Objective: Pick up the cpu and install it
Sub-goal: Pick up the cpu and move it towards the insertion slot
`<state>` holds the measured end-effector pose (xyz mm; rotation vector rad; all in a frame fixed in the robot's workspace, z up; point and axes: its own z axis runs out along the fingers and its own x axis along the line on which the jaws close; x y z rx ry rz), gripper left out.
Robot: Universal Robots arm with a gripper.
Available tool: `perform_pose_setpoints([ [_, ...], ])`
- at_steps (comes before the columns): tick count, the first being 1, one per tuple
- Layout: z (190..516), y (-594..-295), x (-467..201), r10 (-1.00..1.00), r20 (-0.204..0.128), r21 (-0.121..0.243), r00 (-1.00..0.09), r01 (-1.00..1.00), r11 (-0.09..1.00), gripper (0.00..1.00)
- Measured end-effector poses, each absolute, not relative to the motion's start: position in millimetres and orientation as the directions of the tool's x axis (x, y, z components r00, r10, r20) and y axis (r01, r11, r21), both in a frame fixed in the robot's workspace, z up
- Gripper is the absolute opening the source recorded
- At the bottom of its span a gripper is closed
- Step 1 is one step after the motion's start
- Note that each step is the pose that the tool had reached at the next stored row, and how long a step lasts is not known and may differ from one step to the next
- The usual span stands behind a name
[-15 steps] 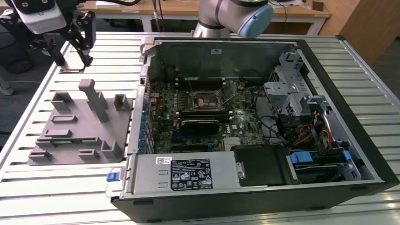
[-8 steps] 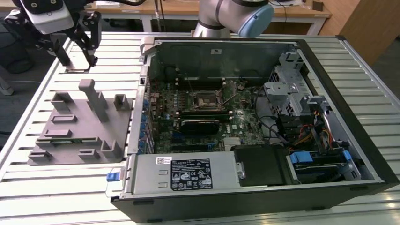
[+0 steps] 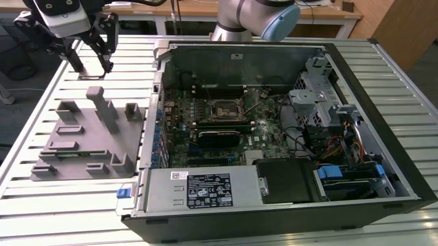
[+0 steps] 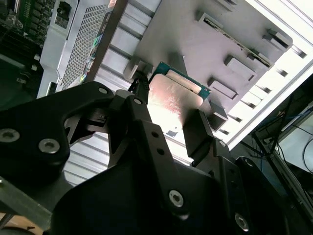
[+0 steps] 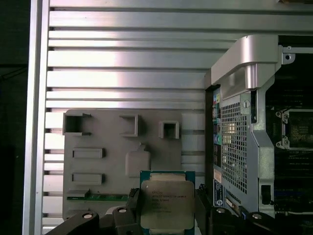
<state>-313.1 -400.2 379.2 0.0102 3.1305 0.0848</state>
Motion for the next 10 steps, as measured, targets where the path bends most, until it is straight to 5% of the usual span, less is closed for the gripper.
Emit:
perform_pose_setpoints([
  [10, 378.5, -400.2, -305.5, 0.007, -0.01, 0.054, -1.0, 0.006, 0.999, 0.53],
])
